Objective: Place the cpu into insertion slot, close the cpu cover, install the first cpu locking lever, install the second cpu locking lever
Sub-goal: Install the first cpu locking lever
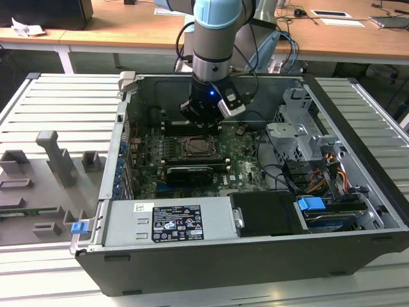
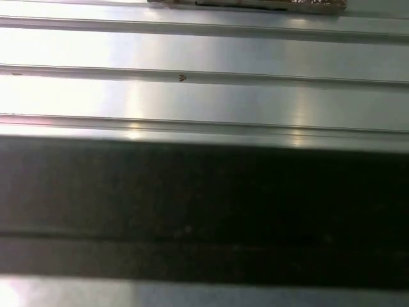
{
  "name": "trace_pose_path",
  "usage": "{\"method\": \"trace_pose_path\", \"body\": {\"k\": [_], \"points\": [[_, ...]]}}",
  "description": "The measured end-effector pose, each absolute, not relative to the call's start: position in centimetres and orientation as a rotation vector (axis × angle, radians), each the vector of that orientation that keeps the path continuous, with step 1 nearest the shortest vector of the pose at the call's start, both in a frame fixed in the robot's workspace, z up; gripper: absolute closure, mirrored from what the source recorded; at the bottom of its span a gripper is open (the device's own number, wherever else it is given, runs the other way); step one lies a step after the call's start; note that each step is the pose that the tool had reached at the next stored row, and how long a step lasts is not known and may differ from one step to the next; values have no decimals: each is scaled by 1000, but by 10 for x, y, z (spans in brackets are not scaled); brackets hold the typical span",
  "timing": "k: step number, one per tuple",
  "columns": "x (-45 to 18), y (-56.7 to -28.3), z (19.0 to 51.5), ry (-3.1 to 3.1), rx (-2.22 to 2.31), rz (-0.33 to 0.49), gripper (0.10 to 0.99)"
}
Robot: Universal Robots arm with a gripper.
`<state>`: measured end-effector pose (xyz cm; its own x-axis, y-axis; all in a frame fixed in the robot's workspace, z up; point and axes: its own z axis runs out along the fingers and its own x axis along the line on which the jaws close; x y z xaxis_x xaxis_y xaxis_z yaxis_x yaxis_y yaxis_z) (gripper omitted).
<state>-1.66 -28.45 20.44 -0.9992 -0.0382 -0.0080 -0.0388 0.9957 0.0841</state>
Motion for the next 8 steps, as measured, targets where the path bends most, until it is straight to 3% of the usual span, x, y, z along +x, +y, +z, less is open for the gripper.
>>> {"method": "trace_pose_path", "body": {"k": [8], "points": [[-16,-285,203,3132,-60,120,980]]}}
